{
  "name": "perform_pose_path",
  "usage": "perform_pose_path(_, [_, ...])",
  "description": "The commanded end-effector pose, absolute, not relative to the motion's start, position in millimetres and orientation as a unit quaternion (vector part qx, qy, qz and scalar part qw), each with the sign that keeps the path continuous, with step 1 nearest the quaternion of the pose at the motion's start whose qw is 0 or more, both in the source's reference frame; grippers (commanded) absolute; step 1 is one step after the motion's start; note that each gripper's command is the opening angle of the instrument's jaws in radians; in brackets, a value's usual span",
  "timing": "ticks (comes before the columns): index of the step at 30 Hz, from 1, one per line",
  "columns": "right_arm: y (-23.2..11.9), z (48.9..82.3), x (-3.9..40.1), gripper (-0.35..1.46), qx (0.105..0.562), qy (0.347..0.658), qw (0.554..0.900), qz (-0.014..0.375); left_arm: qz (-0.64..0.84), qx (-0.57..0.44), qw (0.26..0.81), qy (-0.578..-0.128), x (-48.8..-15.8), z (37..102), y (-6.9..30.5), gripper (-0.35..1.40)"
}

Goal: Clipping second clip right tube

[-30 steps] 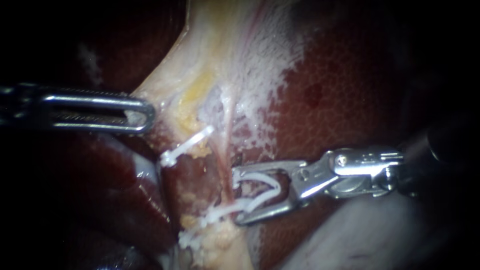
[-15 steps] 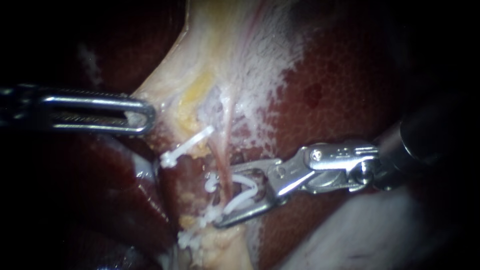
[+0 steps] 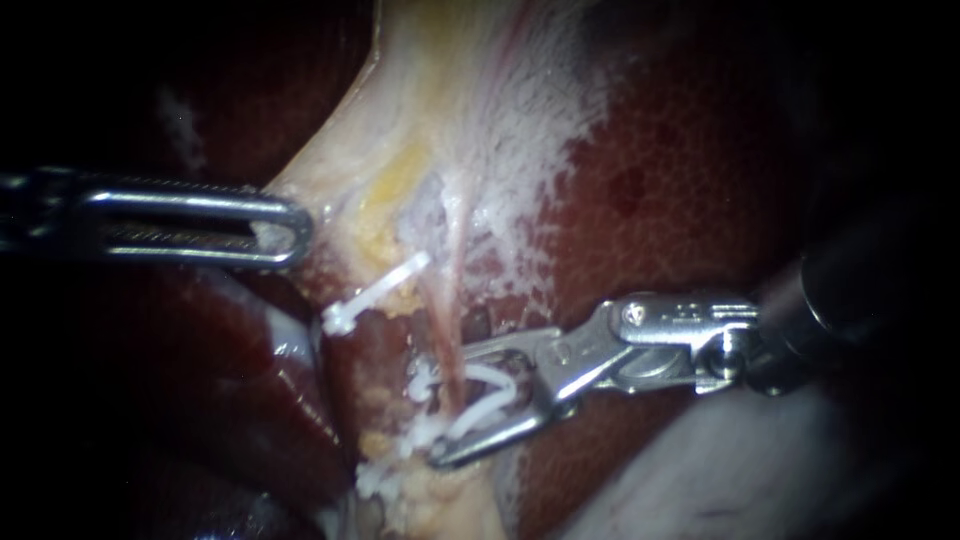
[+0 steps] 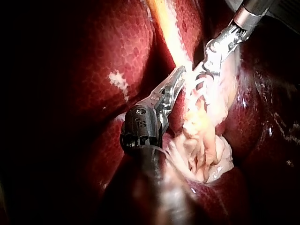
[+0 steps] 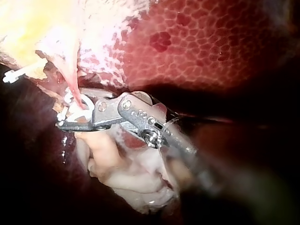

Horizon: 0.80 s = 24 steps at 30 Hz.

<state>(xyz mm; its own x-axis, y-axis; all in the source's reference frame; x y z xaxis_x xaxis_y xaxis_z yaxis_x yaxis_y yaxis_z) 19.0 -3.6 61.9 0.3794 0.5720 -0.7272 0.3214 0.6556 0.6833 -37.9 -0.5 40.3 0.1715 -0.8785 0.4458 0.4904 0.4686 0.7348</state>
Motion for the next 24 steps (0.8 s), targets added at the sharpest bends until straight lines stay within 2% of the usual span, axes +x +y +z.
perform_pose_path(1, [-3.7, 61.8, 19.0, 0.44, 0.410, 0.549, 0.723, 0.089, -0.467, 0.219, 0.733, -0.443, -37.9, 40.3, -0.5, -0.35])
perform_pose_path(7, [-4.0, 61.7, 19.2, 0.41, 0.421, 0.541, 0.721, 0.098, -0.467, 0.219, 0.733, -0.443, -37.9, 40.4, -0.5, -0.35])
perform_pose_path(24, [-6.1, 64.0, 19.4, 0.40, 0.437, 0.524, 0.722, 0.116, -0.467, 0.219, 0.733, -0.443, -38.0, 40.5, -0.4, -0.35])
